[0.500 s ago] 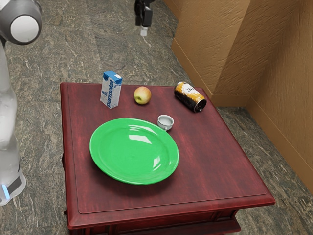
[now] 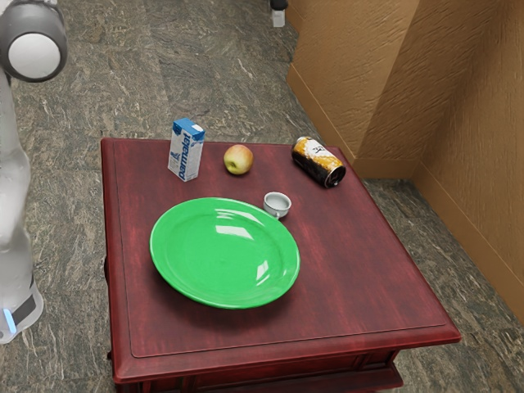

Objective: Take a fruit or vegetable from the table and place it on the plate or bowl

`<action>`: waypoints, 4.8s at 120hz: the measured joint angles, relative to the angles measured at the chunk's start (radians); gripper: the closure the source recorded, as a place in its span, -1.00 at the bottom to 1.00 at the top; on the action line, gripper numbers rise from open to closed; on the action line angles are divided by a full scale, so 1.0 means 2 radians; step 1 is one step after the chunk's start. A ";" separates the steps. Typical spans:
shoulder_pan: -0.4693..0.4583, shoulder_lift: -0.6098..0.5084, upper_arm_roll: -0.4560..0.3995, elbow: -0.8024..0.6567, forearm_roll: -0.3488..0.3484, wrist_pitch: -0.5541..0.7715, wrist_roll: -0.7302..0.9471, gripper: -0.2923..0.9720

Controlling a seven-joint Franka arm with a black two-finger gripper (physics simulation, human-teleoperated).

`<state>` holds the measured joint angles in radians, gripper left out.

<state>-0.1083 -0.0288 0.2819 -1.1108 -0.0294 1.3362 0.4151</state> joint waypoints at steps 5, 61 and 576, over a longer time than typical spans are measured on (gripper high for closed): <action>-0.022 0.003 -0.004 -0.002 0.013 -0.001 -0.001 -0.51; -0.215 -0.087 0.296 -0.375 0.075 0.241 -0.013 -0.51; -0.245 -0.013 0.304 -0.396 0.027 0.270 -0.053 -0.29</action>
<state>-0.5982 -0.0544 0.8892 -1.9020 0.0239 1.8752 0.3095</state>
